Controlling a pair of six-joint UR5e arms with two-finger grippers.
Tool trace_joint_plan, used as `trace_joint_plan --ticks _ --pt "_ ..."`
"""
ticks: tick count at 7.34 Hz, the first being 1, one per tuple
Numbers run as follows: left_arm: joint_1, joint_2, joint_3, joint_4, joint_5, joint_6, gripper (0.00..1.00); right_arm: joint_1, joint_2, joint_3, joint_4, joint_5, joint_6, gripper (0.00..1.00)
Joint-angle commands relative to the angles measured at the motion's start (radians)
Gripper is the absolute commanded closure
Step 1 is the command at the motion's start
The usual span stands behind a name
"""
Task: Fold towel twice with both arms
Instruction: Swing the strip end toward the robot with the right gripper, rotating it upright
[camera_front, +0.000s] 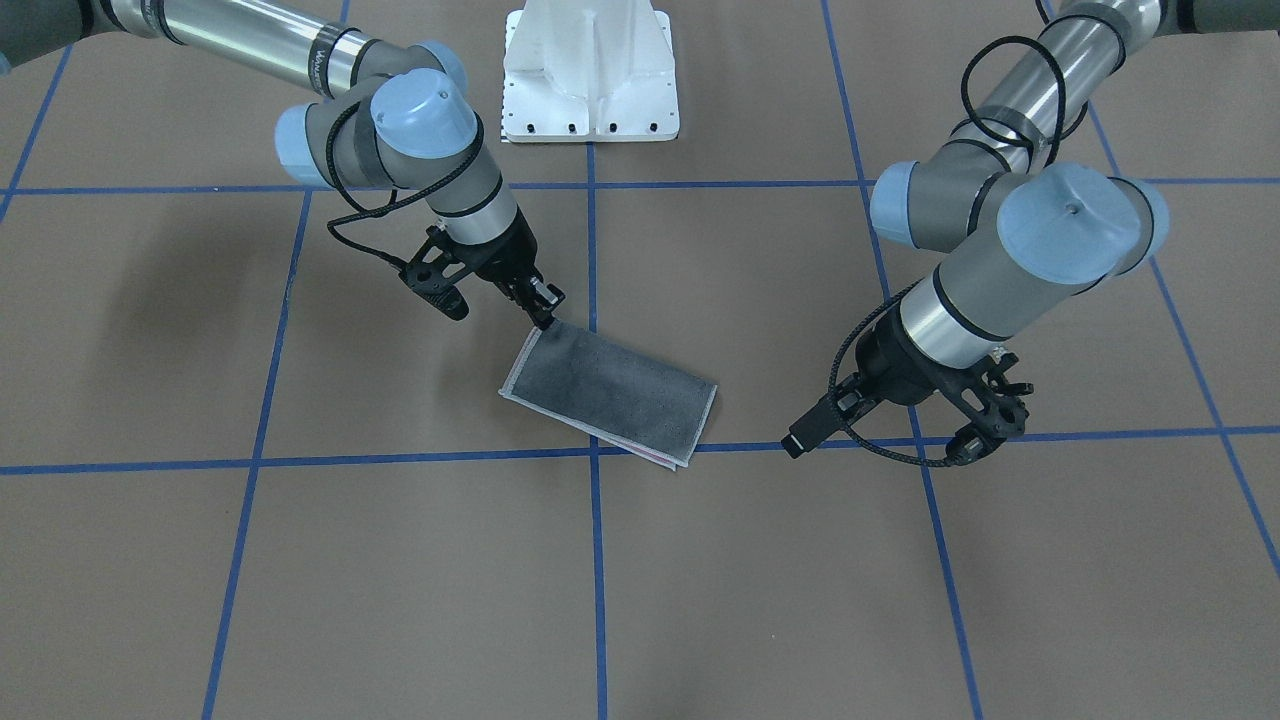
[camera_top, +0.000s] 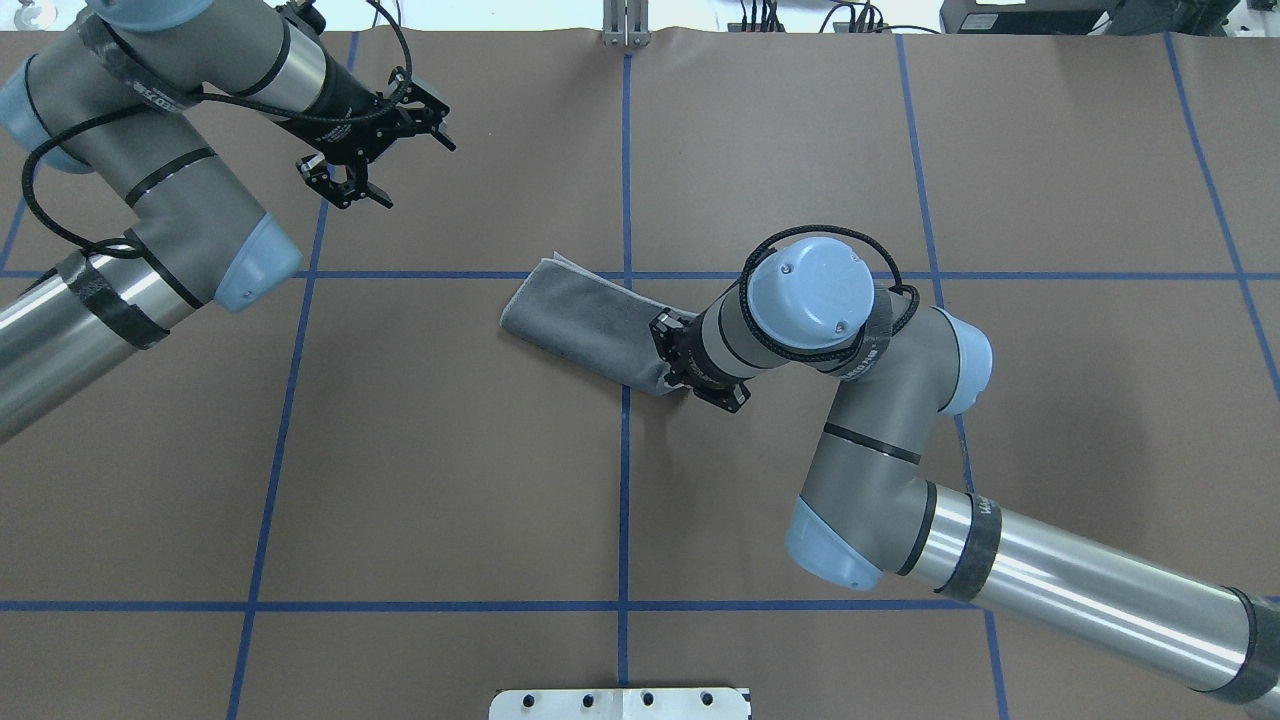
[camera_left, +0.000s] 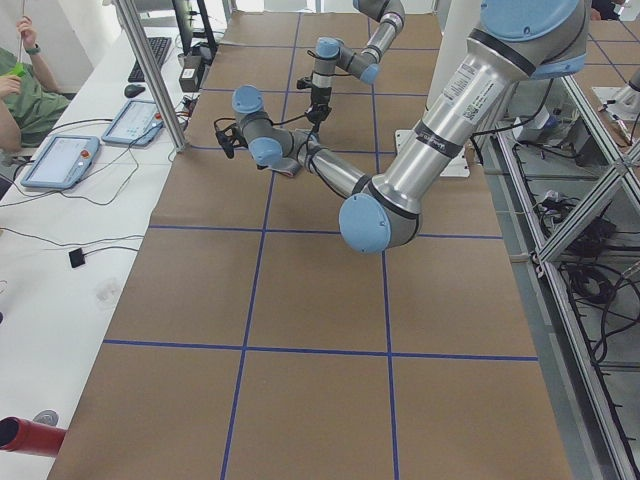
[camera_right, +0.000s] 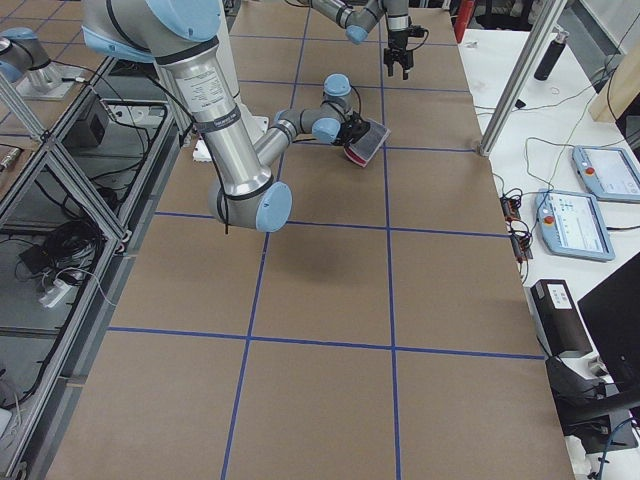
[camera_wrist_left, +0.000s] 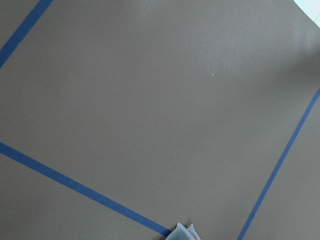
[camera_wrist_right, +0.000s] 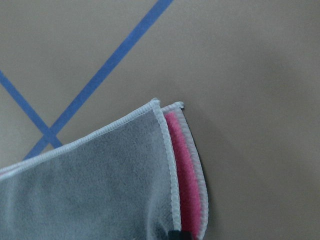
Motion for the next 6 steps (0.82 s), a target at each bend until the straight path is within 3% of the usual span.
trace_joint_plan --ticks 1,3,6 --pt "0.000 0.022 -0.024 0.000 0.002 0.000 0.00 -0.049 -0.005 0.056 0.033 0.062 0.001 1.00" --pt "-0.002 0.037 -0.033 0.000 0.003 0.000 0.00 -0.122 0.006 0.050 0.120 0.060 0.005 1.00" --pt "0.000 0.046 -0.031 -0.003 0.006 0.000 0.00 -0.169 0.050 0.030 0.146 0.054 -0.005 0.98"
